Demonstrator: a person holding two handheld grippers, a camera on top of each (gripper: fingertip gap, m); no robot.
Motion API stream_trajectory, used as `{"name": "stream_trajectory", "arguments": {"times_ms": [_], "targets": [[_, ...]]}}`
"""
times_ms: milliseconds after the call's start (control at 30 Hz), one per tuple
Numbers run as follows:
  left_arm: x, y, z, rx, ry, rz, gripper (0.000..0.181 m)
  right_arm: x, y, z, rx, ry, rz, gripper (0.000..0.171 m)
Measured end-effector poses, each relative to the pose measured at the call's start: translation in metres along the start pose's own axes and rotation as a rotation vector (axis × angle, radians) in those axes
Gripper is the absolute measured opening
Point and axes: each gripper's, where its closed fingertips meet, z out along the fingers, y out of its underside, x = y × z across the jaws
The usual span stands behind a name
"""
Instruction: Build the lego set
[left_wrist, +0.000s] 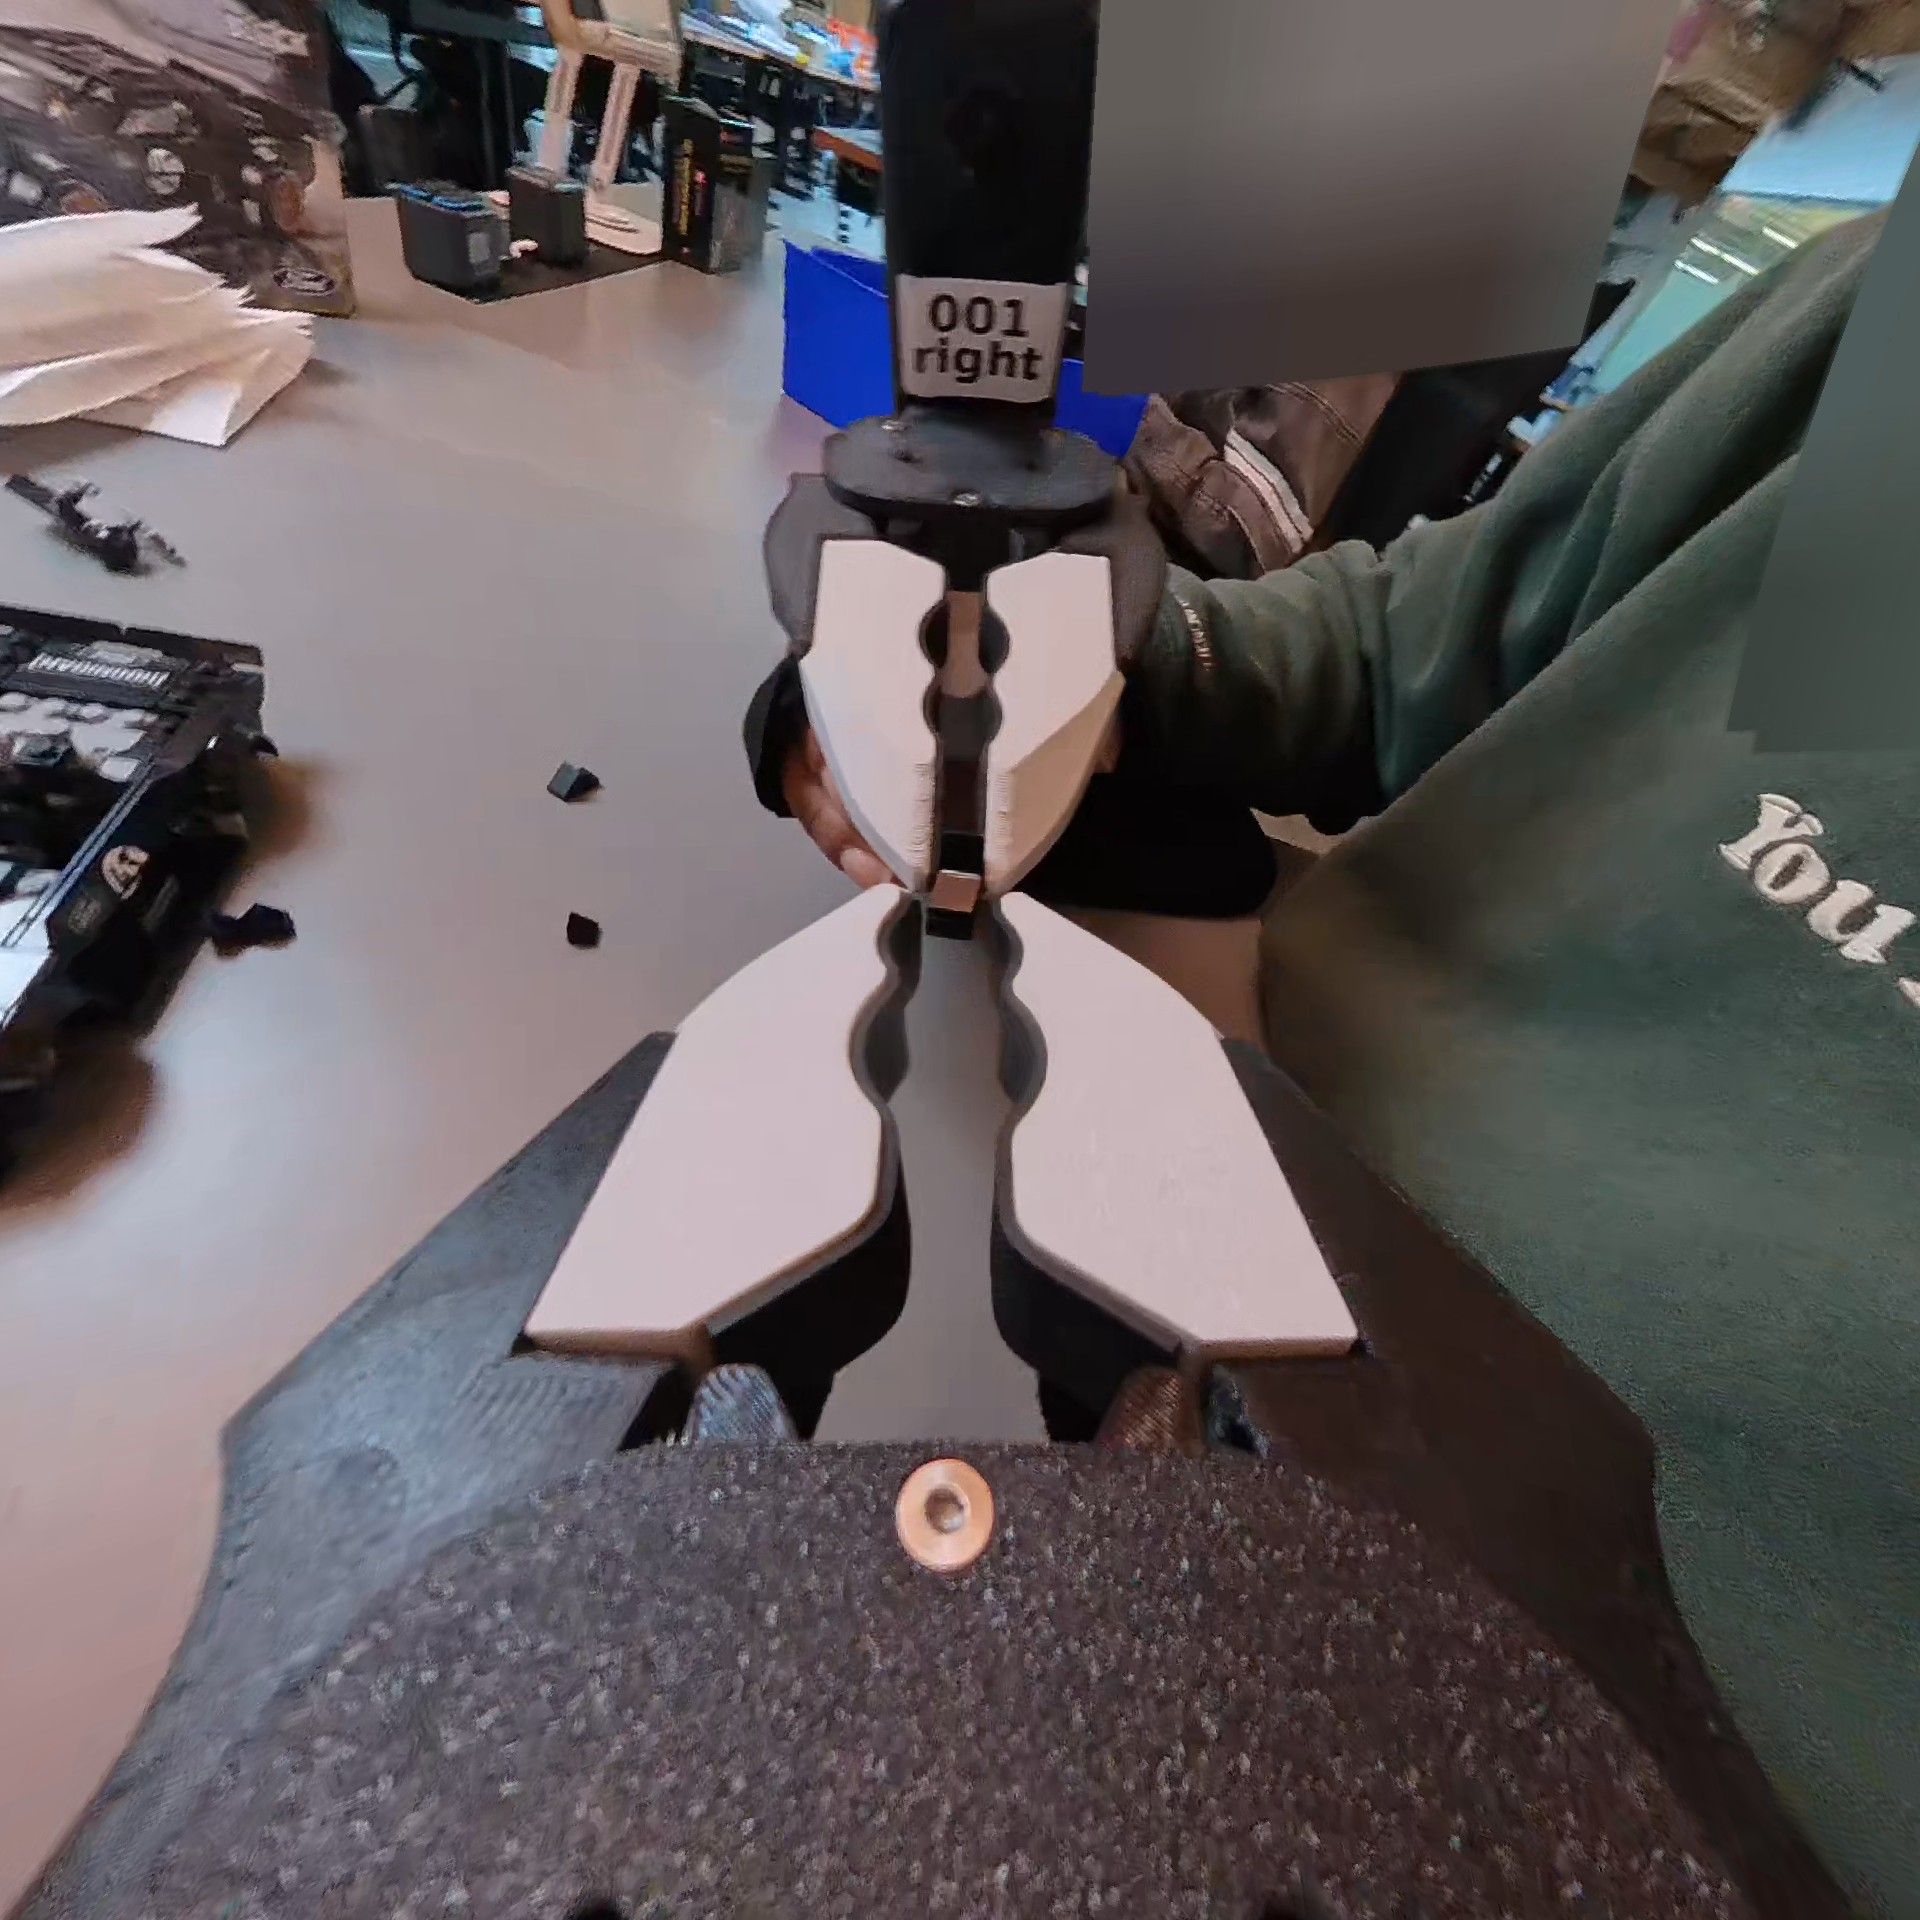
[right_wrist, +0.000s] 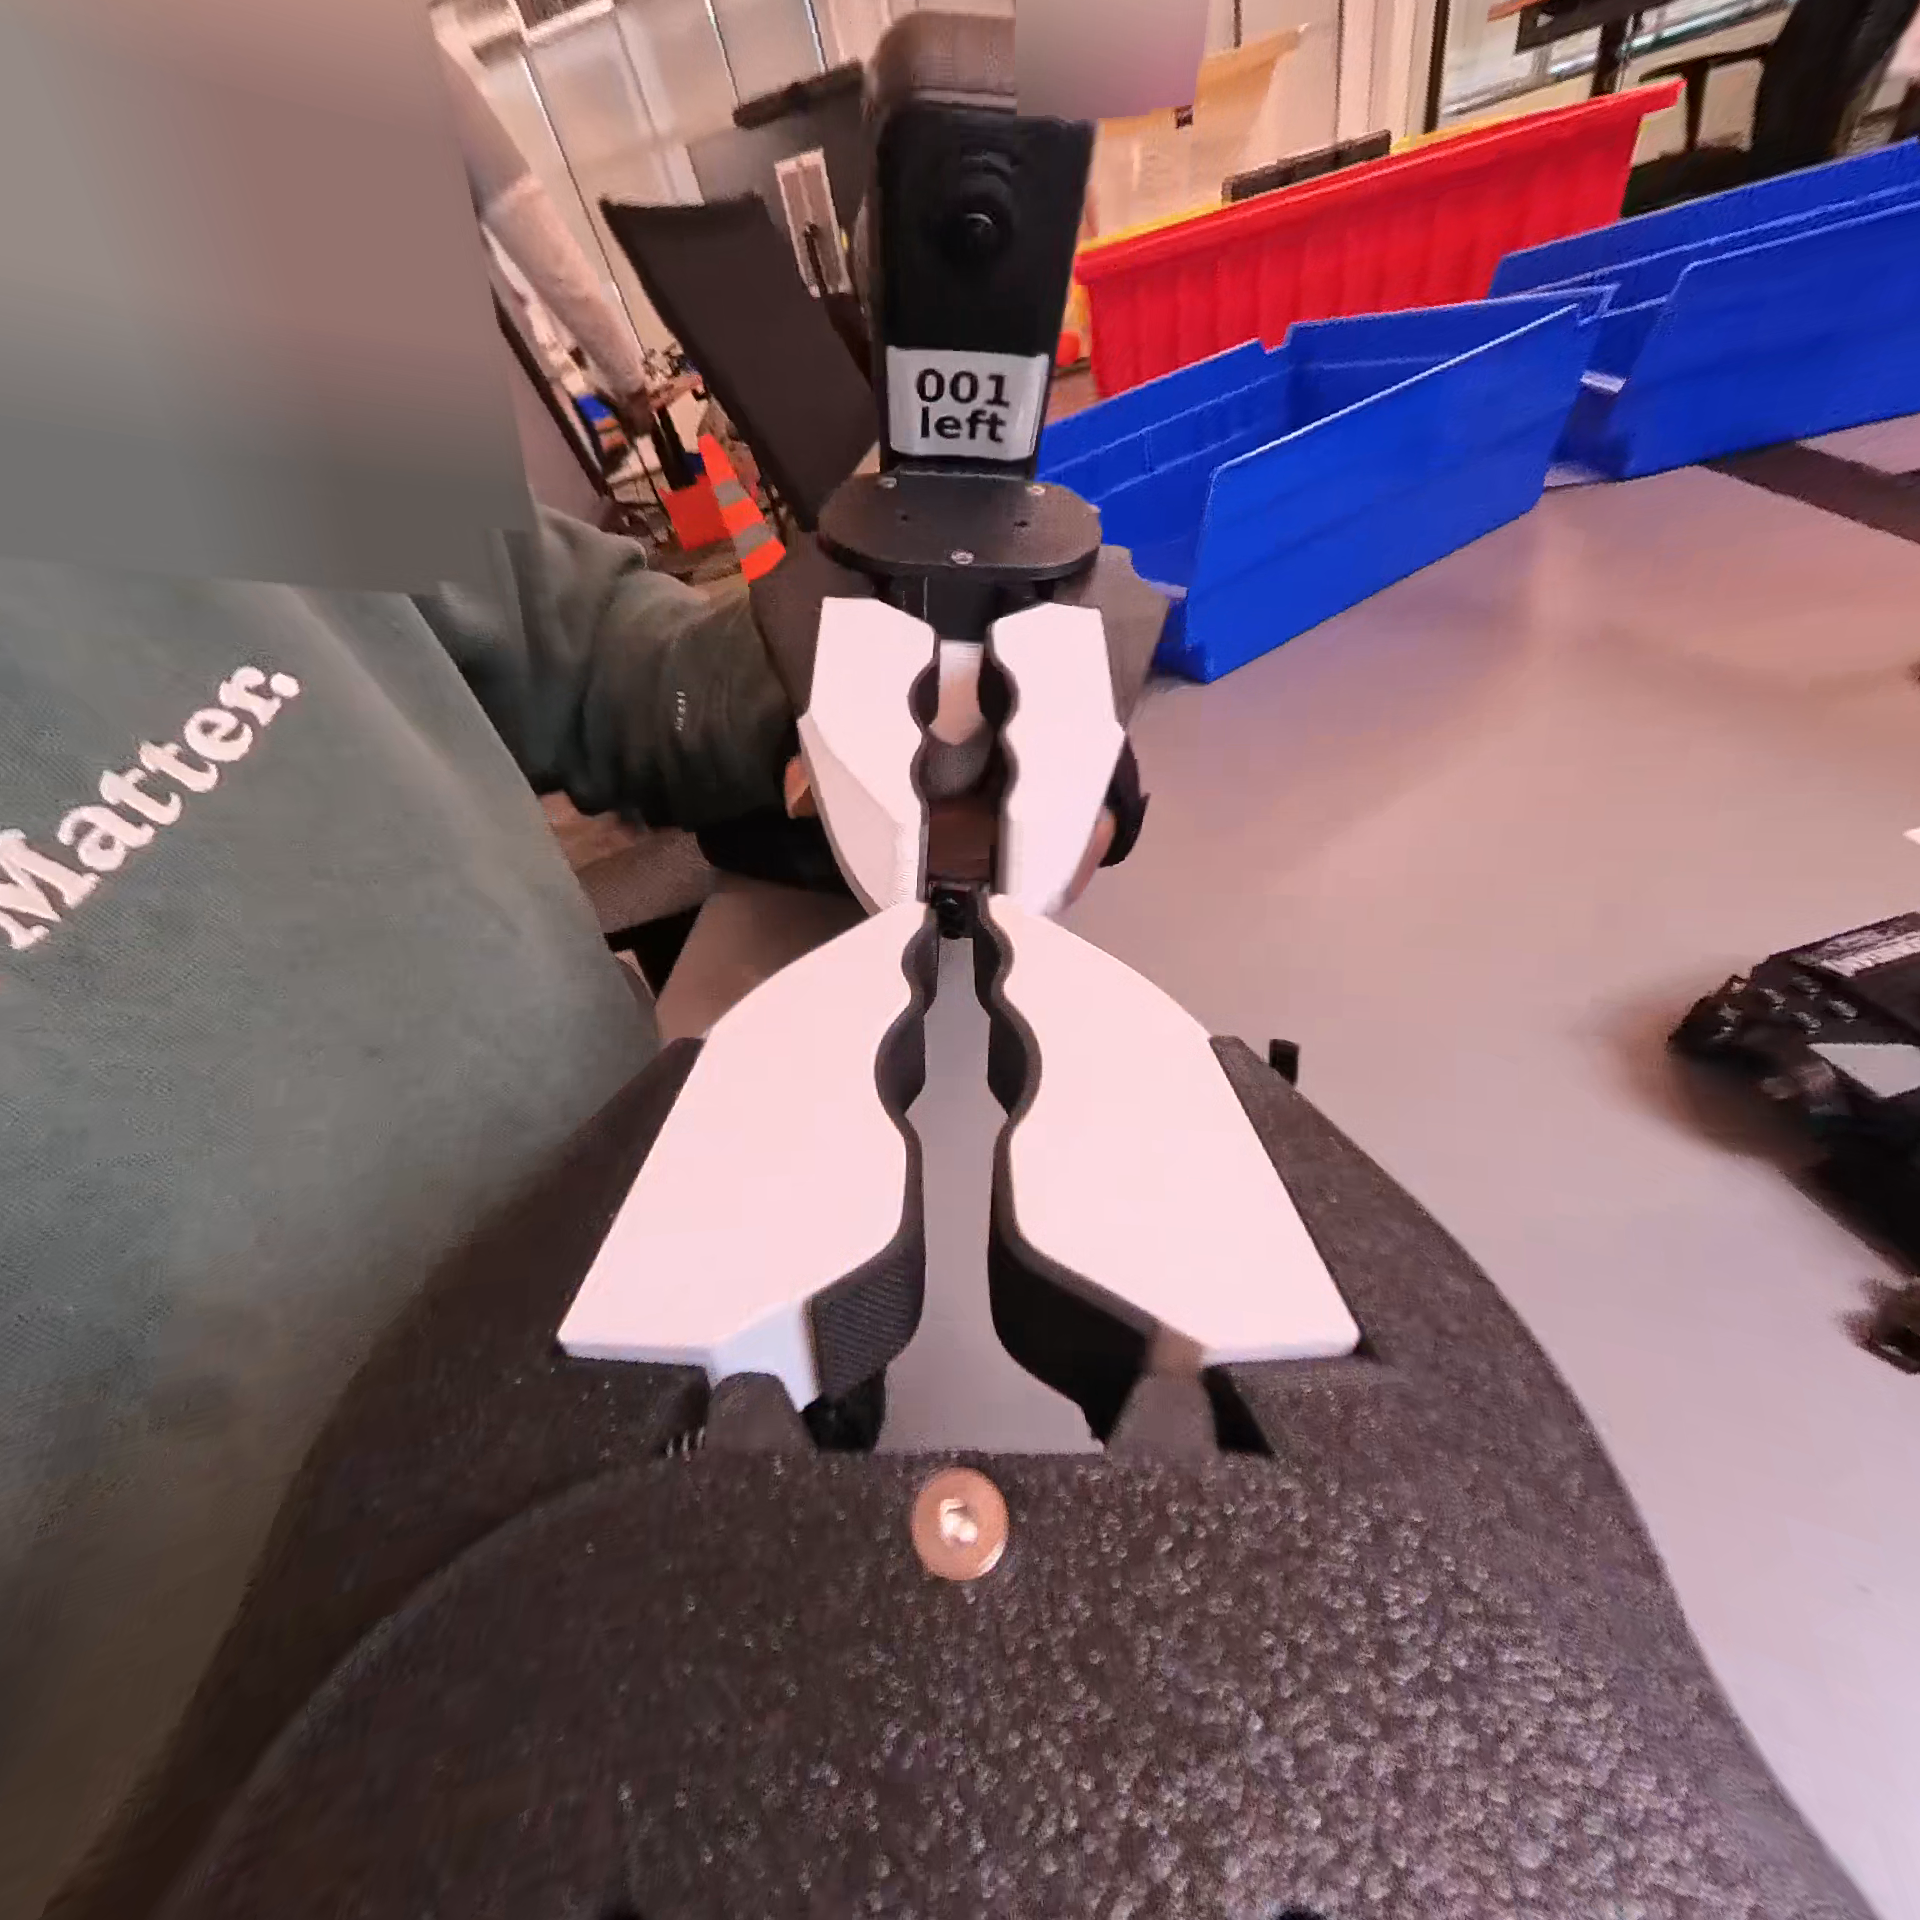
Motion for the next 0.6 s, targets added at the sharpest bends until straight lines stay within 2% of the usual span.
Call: {"name": "stream_trajectory", "arguments": {"times_ms": [167,433,600], "targets": [[-0.002,-0.005,0.002,0.007,-0.004,0.015,0.009,0.003,-0.004,-0.004,0.035,-0.014,0.087,0.006],[-0.011,-0.003,0.0,0.052,-0.035,-0.06,0.009,0.013,-0.003,-0.001,0.046,0.021,0.137,0.009],[-0.016,-0.002,-0.002,0.045,-0.081,-0.03,0.009,0.018,-0.002,0.0,0.04,0.056,0.144,0.011]]}}
